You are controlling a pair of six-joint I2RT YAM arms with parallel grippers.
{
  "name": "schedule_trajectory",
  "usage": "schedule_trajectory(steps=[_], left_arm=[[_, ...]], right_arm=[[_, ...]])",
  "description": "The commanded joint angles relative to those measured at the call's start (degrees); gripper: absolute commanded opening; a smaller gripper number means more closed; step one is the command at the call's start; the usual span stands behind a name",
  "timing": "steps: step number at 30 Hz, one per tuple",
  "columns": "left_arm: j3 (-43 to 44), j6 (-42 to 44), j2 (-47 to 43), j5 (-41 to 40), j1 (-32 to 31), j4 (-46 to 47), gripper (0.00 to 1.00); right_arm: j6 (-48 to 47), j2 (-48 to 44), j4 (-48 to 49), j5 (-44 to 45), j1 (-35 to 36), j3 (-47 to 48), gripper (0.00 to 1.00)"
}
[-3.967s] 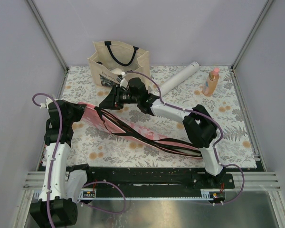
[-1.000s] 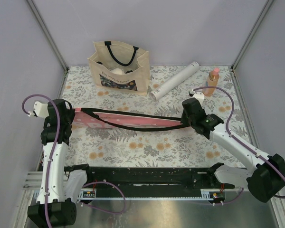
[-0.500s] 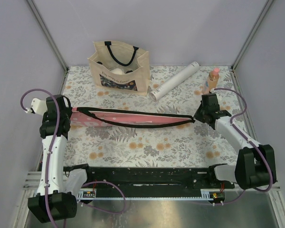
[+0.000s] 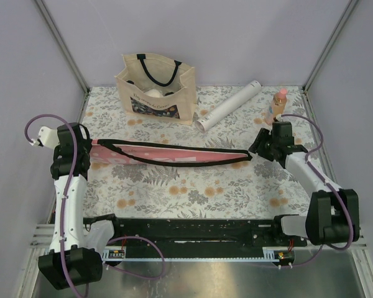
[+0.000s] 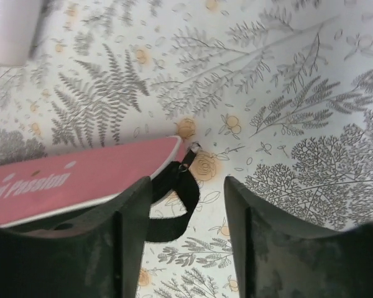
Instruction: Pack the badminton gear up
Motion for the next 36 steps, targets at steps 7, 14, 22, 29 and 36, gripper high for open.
schedule_trajectory(steps=[7,14,22,29,36], left_arm=[[-0.1,2.9,-1.4,1.3,0.5,-0.7,0.0],[0.7,2.9,-1.9,0.6,0.5,-1.7,0.0],[1.7,2.5,-1.4,0.7,0.5,-1.8,0.0],[5.0,2.4,-1.3,0.9,0.4,-1.8,0.0],[6.6,3.4,-1.5,5.6,0.4,-0.2,0.17]], right_arm=[[-25.2,-12.6,13.7,-11.7,17.8,2.7,0.79],[-40.4,0.0,11.8,-11.8,31.2,11.7,0.83],[-48.4,12.8,7.1,-6.2,38.4,20.7,0.82],[-45.9,16.5,7.6,-7.5,40.5,24.3,0.42],[-34.9,16.4,4.4,-7.8,41.4,27.9,0.0]])
